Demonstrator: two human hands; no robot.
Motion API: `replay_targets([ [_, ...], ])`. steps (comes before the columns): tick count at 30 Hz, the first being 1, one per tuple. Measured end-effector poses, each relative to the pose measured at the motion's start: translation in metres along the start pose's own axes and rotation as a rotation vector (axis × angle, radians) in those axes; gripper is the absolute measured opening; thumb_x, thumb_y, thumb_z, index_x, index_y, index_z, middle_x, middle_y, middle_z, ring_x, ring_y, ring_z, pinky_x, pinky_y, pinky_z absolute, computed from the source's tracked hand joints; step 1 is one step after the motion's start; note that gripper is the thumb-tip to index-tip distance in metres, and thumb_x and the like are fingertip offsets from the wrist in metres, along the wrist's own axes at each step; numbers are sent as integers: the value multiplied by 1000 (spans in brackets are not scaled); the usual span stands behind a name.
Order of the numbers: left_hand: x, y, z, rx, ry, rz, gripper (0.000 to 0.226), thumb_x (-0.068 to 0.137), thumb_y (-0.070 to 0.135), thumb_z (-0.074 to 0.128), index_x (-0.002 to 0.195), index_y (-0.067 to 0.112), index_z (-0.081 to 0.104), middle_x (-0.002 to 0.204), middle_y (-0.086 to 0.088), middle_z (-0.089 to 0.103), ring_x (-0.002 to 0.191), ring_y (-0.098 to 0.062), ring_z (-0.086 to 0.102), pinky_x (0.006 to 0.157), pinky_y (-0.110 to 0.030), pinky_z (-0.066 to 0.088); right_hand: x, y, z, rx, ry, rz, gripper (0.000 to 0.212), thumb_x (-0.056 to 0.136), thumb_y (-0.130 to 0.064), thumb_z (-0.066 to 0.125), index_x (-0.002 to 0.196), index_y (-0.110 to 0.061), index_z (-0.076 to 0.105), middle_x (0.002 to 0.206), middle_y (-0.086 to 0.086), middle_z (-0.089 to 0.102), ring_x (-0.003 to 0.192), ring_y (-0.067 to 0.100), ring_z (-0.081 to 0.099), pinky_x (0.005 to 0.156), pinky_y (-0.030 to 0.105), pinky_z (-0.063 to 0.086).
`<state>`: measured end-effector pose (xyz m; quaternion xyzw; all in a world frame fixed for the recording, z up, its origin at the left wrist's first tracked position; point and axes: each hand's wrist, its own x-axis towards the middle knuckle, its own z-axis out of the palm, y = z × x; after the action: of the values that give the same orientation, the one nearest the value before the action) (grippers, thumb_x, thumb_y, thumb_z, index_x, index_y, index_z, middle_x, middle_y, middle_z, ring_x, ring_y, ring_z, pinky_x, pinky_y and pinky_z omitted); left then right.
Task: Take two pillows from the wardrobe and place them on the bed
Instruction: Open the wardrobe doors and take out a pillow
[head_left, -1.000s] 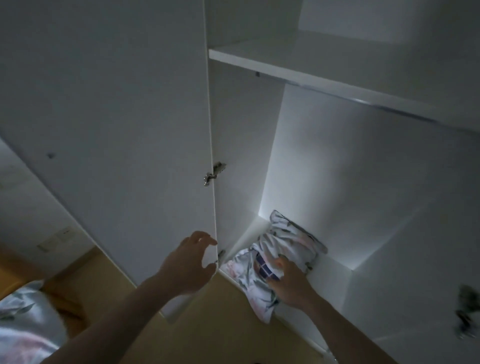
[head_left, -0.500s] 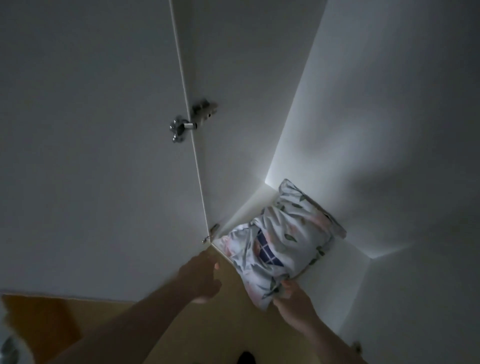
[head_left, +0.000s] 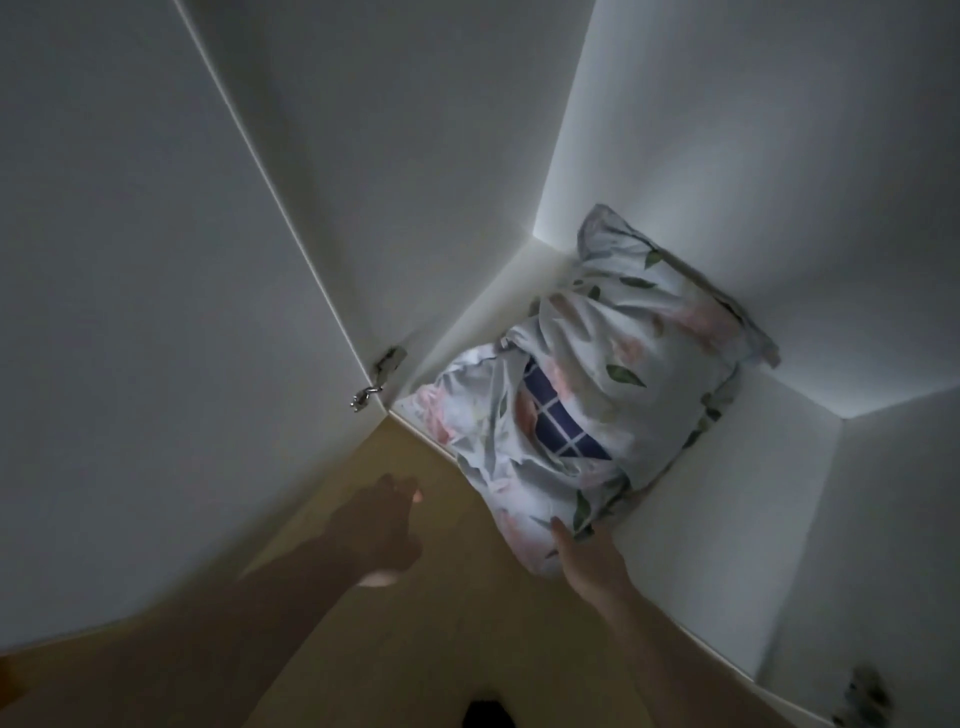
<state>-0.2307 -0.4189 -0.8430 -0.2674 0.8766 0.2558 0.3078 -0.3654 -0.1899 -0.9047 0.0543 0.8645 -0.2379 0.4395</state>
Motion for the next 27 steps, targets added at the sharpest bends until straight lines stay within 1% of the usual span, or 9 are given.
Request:
replay_targets([
  [4,46,-9,20,16,17,21,58,89,37,61,142,31,39,143,2,41,128,-23,52,103,-40,45,52,0,26,214,34,110,77,103,-46,52,158,-2,21,157,22,39,143,37,43,115,37,35],
  [6,65,-14,31,-14,14,6,57,90,35,62,142,32,39,144,3,42,126,-22,53,103,-40,46,78,3,38,277,87,169,96,97,-54,60,158,2,14,160,25,34,146,40,38,118,42,32],
  [8,77,-18,37,-21,1,1,56,90,33,60,142,32,39,144,4,41,125,-21,53,103,-39,45,99,5,42,326,110,210,112,79,-64,76,155,1,27,153,24,43,140,42,45,116,49,37],
  [11,83,-24,45,-11,-7,11,55,90,32,60,140,33,40,144,4,41,130,-20,51,105,-38,43,120,9,40,506,25,226,84,72,-57,85,133,-4,59,110,11,68,95,29,68,87,44,58],
  [14,82,-35,42,-42,-17,-4,53,90,30,59,140,32,42,144,4,41,128,-21,52,104,-36,44,129,4,36,615,-8,191,66,72,-60,84,109,-8,67,100,12,72,78,21,68,78,41,61],
  [16,76,-39,34,-63,-4,-13,52,90,29,58,139,31,43,144,5,42,123,-20,55,102,-33,44,120,-10,33,672,-16,166,58,68,-64,83,82,-13,60,64,3,65,44,11,58,52,30,53],
  [18,64,-40,26,-94,22,-28,50,90,27,58,138,30,45,144,5,42,125,-19,54,102,-31,43,102,-26,29,741,0,184,48,88,-53,73,68,-16,50,37,-5,46,25,7,37,35,22,35],
  [23,-10,-39,1,-245,98,-71,62,79,29,55,140,27,43,142,-1,40,109,-21,60,95,-36,49,10,-60,-5,809,78,209,34,95,-44,69,79,-15,58,62,-1,57,46,12,49,33,18,39],
  [27,-82,-30,-30,-265,356,56,94,67,15,69,152,25,29,163,0,6,135,-31,44,89,-39,54,-89,-72,-50,706,117,193,41,79,-45,84,77,-12,60,68,3,56,54,19,49,49,30,42],
])
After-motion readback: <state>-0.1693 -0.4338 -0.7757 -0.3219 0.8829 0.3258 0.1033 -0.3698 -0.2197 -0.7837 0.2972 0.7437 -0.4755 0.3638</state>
